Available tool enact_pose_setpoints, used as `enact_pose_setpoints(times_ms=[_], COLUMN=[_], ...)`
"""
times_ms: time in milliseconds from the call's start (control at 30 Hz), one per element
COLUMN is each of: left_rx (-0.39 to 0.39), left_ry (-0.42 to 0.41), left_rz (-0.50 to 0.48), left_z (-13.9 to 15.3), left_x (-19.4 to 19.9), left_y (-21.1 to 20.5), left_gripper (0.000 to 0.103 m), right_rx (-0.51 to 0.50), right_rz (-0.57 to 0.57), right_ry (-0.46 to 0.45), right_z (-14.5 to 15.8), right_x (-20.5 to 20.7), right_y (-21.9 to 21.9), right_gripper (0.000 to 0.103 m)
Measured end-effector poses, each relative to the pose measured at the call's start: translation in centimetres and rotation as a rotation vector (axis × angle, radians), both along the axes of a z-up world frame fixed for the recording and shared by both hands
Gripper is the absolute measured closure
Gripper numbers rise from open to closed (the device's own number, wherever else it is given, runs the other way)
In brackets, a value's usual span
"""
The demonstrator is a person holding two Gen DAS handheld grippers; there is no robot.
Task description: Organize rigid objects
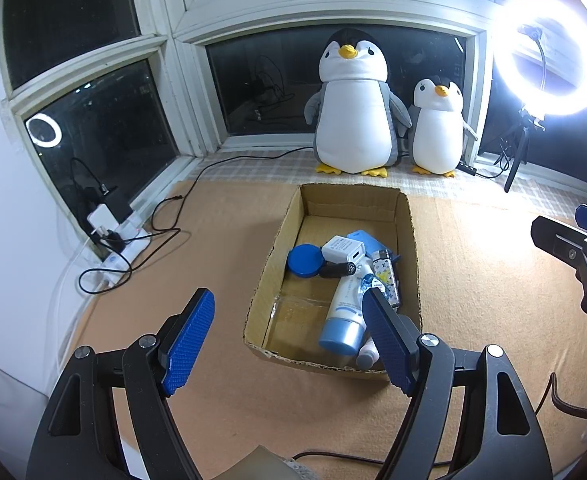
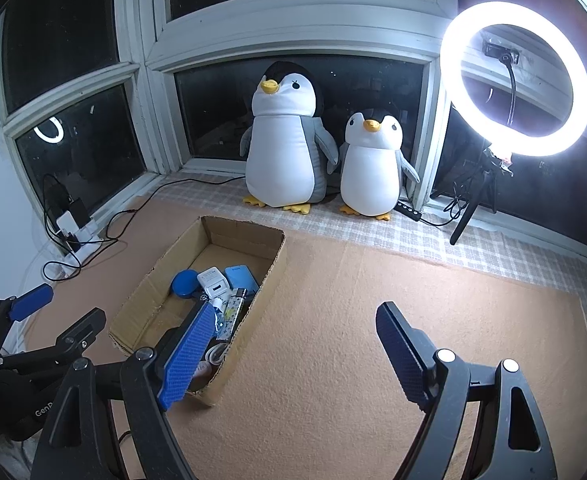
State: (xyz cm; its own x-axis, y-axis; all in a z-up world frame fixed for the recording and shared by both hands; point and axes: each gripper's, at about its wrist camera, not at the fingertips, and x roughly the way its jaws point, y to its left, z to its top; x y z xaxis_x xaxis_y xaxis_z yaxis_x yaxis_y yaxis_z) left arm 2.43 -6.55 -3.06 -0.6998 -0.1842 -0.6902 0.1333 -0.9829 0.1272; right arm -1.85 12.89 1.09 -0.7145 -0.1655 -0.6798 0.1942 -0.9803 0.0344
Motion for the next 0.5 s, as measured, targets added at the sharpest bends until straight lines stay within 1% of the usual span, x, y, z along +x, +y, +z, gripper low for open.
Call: enact_pose_setpoints(times_ms=[500], left_rx=[0.001], left_ry=[0.001], left_rz=[-0.006], left_z=[-0.04], left_x=[-0.1], left_y=[-0.03], left_gripper=[0.026], right_rx=[0.001], right_rz=[-0.001], right_ry=[-0.006], right_z=[-0.35], right_x=[-0.1], right_y=[0.08], right_gripper=[0.024])
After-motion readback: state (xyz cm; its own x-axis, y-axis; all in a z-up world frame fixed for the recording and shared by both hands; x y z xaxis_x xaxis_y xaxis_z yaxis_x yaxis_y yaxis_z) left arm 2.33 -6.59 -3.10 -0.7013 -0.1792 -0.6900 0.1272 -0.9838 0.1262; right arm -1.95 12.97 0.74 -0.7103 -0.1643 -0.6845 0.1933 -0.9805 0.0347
